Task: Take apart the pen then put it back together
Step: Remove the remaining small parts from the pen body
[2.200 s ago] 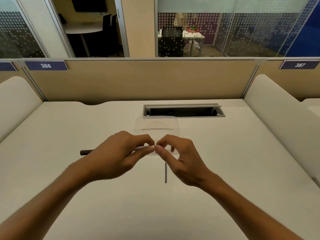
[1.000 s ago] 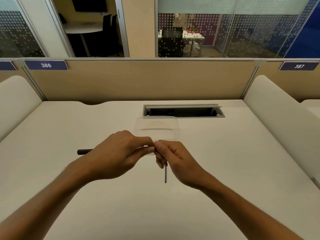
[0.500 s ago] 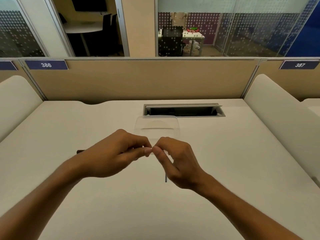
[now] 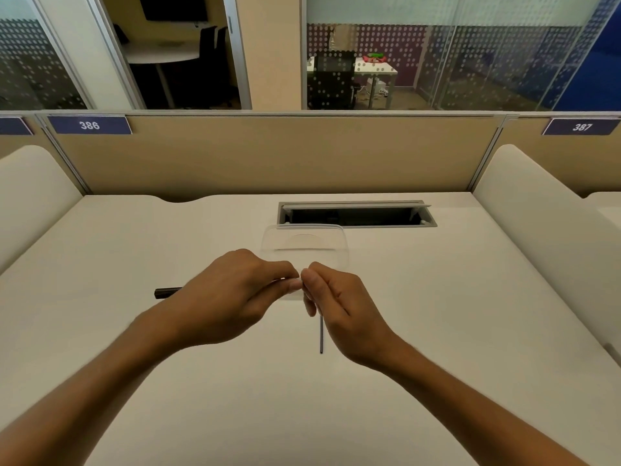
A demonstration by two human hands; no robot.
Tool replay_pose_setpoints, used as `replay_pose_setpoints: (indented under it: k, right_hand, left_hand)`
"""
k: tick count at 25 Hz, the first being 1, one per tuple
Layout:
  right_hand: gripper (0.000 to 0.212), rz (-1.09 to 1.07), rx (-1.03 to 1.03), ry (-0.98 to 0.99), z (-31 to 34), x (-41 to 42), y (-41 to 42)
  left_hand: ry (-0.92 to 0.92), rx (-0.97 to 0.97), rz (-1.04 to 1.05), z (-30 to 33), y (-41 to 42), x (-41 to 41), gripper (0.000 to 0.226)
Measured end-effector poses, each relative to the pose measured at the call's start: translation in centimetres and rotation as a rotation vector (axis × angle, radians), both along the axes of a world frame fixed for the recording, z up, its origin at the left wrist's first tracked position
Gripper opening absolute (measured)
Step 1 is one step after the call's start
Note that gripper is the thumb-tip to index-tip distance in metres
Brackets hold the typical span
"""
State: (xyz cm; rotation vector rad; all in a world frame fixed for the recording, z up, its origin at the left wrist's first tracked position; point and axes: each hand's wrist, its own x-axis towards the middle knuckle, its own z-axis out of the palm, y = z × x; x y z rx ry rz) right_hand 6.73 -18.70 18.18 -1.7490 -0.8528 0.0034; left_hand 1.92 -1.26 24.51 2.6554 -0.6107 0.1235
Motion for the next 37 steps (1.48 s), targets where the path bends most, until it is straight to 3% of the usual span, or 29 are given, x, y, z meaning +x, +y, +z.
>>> replay_pose_setpoints:
  k: [4, 6, 8, 10, 13, 17, 19, 21, 25, 32, 35, 37]
  right_hand:
    - [0.033, -0.001, -0.076, -0.529, 0.1, 0.4, -0.7]
    - [0.042, -0.004, -0.098, -0.644, -0.1, 0.8, -0.9]
    - [0.041, -0.022, -0.099, -0.650, -0.2, 0.9, -1.0]
    - [0.034, -0.045, -0.092, -0.502, -0.4, 0.8, -1.0]
    - [0.036, -0.069, -0.064, -0.120, -0.7, 0.4, -0.5]
    - [0.042, 0.023, 0.023, 0.278, -0.5, 0.4, -0.1]
    - [0.043, 0.055, 0.000, 0.350, -0.4, 0.6, -0.1]
    - [0.040, 0.067, -0.030, 0.280, -0.4, 0.4, -0.2]
    - [0.032, 0.039, -0.077, -0.103, 0.0, 0.1, -0.6]
    - [0.040, 0.016, -0.246, -0.722, 0.9, 0.7, -1.0]
    - [0.040, -0.005, -0.229, -0.747, 0.7, 0.9, -1.2]
    - [0.032, 0.006, -0.187, -0.578, 0.6, 0.8, -1.3]
  left_hand:
    - [0.355, -0.367, -0.105, 1.1, 0.5, 0.1, 0.029]
    - [0.459, -0.418, -0.124, 1.1, 0.5, 0.1, 0.027]
    - [0.427, -0.405, -0.106, 0.9, 0.4, 0.0, 0.026]
    - [0.283, -0.320, -0.052, 0.4, 0.3, -0.1, 0.025]
    - [0.050, -0.064, 0.038, -0.3, 0.0, -0.3, 0.025]
    - [-0.065, 0.159, 0.084, -0.6, -0.3, -0.4, 0.032]
    - [-0.092, 0.188, 0.075, -0.7, -0.3, -0.3, 0.032]
    - [-0.089, 0.157, 0.066, -0.6, -0.3, -0.3, 0.035]
    - [0.032, -0.084, -0.001, 0.2, 0.1, -0.3, 0.029]
    - [0.527, -0.512, -0.080, 0.7, 1.0, -0.2, 0.028]
    - [0.508, -0.505, -0.078, 0.7, 0.9, -0.1, 0.028]
    - [0.365, -0.429, -0.053, 0.4, 0.7, -0.2, 0.027]
